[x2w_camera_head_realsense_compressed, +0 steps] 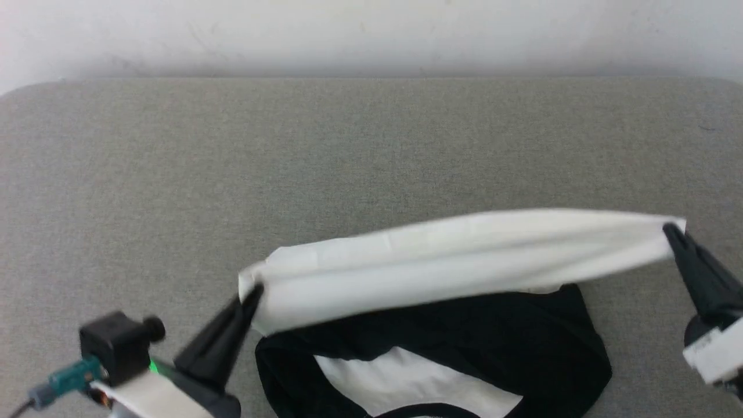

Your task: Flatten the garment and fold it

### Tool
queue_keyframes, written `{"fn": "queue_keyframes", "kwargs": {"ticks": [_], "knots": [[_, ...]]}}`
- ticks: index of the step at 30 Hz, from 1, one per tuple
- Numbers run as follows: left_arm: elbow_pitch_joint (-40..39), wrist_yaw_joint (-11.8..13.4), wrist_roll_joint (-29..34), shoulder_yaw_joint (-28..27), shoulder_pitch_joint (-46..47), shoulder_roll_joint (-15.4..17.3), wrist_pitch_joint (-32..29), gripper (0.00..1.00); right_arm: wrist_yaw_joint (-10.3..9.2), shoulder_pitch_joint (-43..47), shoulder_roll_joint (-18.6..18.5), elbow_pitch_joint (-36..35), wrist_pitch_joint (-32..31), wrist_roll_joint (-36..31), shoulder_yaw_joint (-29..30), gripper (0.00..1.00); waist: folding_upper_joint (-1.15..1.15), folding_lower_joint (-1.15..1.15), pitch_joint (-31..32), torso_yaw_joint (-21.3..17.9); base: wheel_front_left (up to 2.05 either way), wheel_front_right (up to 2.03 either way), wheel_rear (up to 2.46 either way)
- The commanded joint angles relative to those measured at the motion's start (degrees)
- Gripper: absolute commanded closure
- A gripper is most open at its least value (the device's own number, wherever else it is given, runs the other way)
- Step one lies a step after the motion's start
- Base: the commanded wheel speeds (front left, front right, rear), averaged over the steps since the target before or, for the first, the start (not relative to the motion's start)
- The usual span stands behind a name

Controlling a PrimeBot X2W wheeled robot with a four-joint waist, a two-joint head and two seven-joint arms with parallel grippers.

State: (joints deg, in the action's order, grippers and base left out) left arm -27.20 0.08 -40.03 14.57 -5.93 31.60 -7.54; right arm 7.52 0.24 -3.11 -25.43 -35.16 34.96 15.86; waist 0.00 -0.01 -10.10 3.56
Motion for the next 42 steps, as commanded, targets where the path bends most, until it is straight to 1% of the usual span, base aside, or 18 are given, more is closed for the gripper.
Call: {"fn": "queue_keyframes", "kwargs": {"ticks": [1,5,8,10,14,17,18,19,20,21,24,27,30,32,34,36,38,42], "knots": [[-0.2,0.3,-0.8,0.3,-1.7,-0.2,0.0,1.0,-0.03,1.6,0.2,-0.3,0.5,0.9,0.3,1.0,0.0,0.01,0.6,0.4,0.0,0.0,0.0],[1.3,0.8,-4.0,1.5,-8.2,-0.8,-0.8,1.0,-0.03,8.2,0.2,0.2,1.4,4.0,0.2,1.0,0.0,0.01,0.9,0.5,0.0,0.0,0.0],[3.0,0.8,-6.7,2.6,-11.5,-1.0,-2.4,1.0,-0.03,12.4,0.2,0.9,1.0,4.8,-0.7,1.0,0.0,0.01,0.4,0.5,0.0,0.0,0.0],[4.3,0.4,-7.5,3.8,-12.3,-0.8,-3.9,1.0,-0.03,14.5,0.2,1.4,0.3,4.1,-1.8,1.0,0.0,0.01,0.1,0.6,0.0,0.0,0.0],[7.3,-0.4,-9.1,6.1,-11.5,-1.6,-6.3,1.0,-0.03,16.8,0.2,3.0,-0.7,1.8,-4.3,1.0,0.0,0.01,-0.2,0.5,0.0,0.0,0.0],[10.6,-0.6,-10.5,8.4,-10.9,-1.7,-10.2,1.0,-0.03,18.1,0.2,4.7,-2.6,0.1,-6.4,1.0,0.0,0.01,0.1,0.4,0.0,0.0,0.0],[11.7,-0.6,-10.7,9.2,-10.7,-1.5,-11.6,0.82,-0.03,18.5,0.2,5.2,-3.7,-1.0,-7.0,1.0,0.0,0.01,0.3,0.3,0.0,0.0,0.0],[12.6,-0.5,-10.8,9.9,-10.5,-1.2,-13.1,0.6,-0.03,18.8,0.2,5.6,-4.8,-2.2,-7.6,0.84,0.0,0.01,0.5,0.1,0.0,0.0,0.0],[13.3,-0.2,-10.7,10.4,-10.3,-1.0,-14.1,0.1,-0.03,19.0,0.2,5.7,-5.5,-3.0,-7.9,0.53,0.0,0.01,0.6,0.0,0.0,0.0,0.0],[13.6,0.1,-10.3,10.4,-9.9,-1.0,-14.1,0.0,-0.03,19.0,0.2,5.8,-5.5,-3.1,-7.7,0.0,0.0,0.01,0.8,-0.1,0.0,0.0,0.0],[13.8,0.7,-10.0,9.1,-9.1,-1.9,-11.9,0.0,-0.03,18.7,0.2,5.6,-5.1,-2.7,-7.0,0.0,0.0,0.01,1.1,-0.4,0.0,0.0,0.0],[12.5,0.7,-11.6,7.2,-9.2,-2.6,-10.2,0.0,-0.03,18.4,0.2,4.8,-5.2,-1.5,-6.2,0.0,0.0,0.01,1.3,-0.6,0.0,0.0,0.0],[9.7,0.7,-13.9,3.8,-9.6,-3.1,-7.5,0.0,-0.03,17.8,0.2,3.2,-5.2,-0.5,-4.6,0.0,0.0,0.01,1.4,-0.8,0.0,0.0,0.0],[7.5,1.2,-13.7,0.9,-9.5,-3.3,-4.3,0.0,-0.03,17.0,0.2,2.3,-4.4,-0.1,-2.9,0.0,0.0,0.01,1.3,-0.8,0.0,0.0,0.0],[6.0,2.2,-10.9,-1.9,-8.7,-3.5,0.1,0.0,-0.03,15.6,0.2,2.0,-2.0,-0.6,-0.4,0.0,0.0,0.01,0.9,-0.7,0.0,0.0,0.0],[5.6,3.9,-6.7,-3.8,-7.7,-4.2,4.9,0.0,-0.03,14.0,0.2,2.4,0.5,-2.4,0.9,0.0,0.0,0.01,0.3,-0.5,0.0,0.0,0.0],[5.7,6.1,-2.7,-5.3,-6.5,-5.8,10.2,0.0,-0.03,12.7,0.2,3.5,2.1,-4.2,0.6,0.0,0.0,0.01,-0.3,-0.3,0.0,0.0,0.0],[7.5,8.9,4.8,-5.4,-4.7,-8.5,18.6,0.0,-0.03,11.0,0.2,7.4,3.1,-5.3,-1.4,0.0,0.0,0.01,-1.6,0.6,0.0,0.0,0.0]]}}
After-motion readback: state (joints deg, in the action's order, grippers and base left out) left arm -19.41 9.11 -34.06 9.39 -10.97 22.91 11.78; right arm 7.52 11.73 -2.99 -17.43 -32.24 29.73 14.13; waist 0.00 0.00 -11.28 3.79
